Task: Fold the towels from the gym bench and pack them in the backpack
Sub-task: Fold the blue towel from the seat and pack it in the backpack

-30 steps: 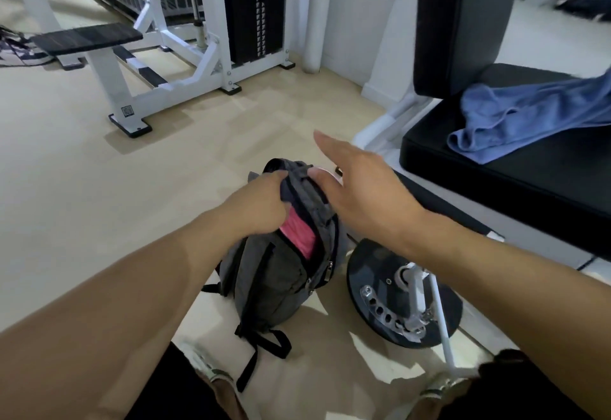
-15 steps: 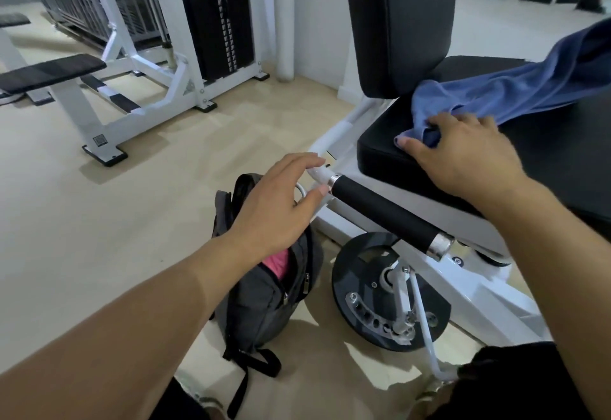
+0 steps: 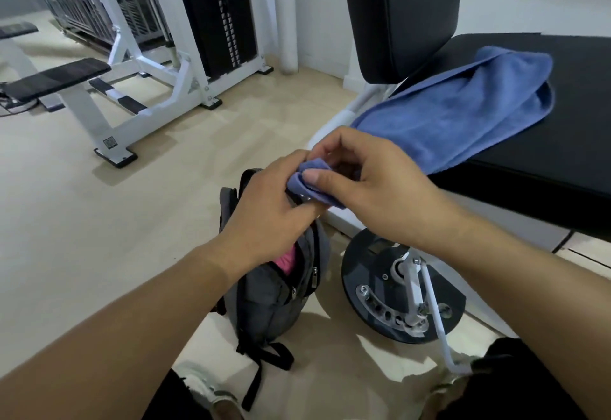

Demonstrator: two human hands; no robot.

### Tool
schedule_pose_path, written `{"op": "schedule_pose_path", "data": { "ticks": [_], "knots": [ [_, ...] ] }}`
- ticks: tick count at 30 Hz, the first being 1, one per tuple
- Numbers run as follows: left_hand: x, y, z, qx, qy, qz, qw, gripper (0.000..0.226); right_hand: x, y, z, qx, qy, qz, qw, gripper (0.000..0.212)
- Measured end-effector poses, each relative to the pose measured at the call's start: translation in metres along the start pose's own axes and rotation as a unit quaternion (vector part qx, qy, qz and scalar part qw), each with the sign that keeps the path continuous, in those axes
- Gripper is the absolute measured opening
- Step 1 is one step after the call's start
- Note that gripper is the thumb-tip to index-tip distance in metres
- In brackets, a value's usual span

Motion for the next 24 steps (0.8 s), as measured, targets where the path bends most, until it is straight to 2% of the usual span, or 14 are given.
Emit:
{"op": "schedule_pose_path", "data": {
  "ticks": [2, 4, 6, 7, 10, 12, 14, 17, 20, 24],
  "knots": [
    [-0.006, -0.003, -0.006, -0.009, 0.009, 0.009, 1.000, 0.029, 0.001, 0.001, 0.001, 0.001, 0.013, -0.005, 1.000, 0.028],
    [-0.015, -0.006, -0.012, -0.051, 0.018, 0.028, 0.998, 0.025, 0.004, 0.001, 0.000, -0.008, -0.015, -0.026, 1.000, 0.046],
    [-0.028, -0.011, -0.023, -0.107, -0.001, 0.075, 0.991, 0.029, 0.006, 0.000, 0.001, -0.020, -0.109, -0.040, 0.993, 0.062],
    [-0.036, -0.014, -0.029, -0.136, -0.032, 0.099, 0.985, 0.025, 0.006, 0.000, 0.002, -0.025, -0.171, -0.032, 0.984, 0.064],
    [-0.061, -0.025, -0.051, -0.189, -0.170, 0.193, 0.948, 0.017, 0.001, 0.001, 0.004, -0.037, -0.326, 0.043, 0.944, 0.037],
    [-0.083, -0.031, -0.057, -0.196, -0.197, 0.266, 0.923, 0.015, -0.001, 0.001, 0.002, -0.037, -0.360, 0.075, 0.929, 0.019],
    [-0.105, -0.037, -0.058, -0.202, -0.133, 0.313, 0.918, 0.018, 0.003, -0.001, -0.004, -0.030, -0.342, 0.064, 0.937, 0.011],
    [-0.126, -0.042, -0.053, -0.201, 0.011, 0.320, 0.926, 0.031, 0.036, -0.011, -0.011, -0.030, -0.282, -0.034, 0.958, 0.013],
    [-0.136, -0.045, -0.058, -0.183, -0.002, 0.335, 0.924, 0.019, 0.082, -0.027, -0.002, 0.024, -0.158, -0.157, 0.975, 0.027],
    [-0.148, -0.053, -0.079, -0.215, -0.055, 0.347, 0.911, 0.011, 0.094, -0.023, 0.017, 0.065, -0.082, -0.189, 0.976, 0.024]
  ]
}}
Point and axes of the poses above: each hand's wrist, its own y-axis towards the middle knuckle, its own x-axis out of the palm, z = x × y, the point moved 9 cm from there along y, towards the middle knuckle, and after that the axes turned 3 degrees about x, right-handed, at the moved point
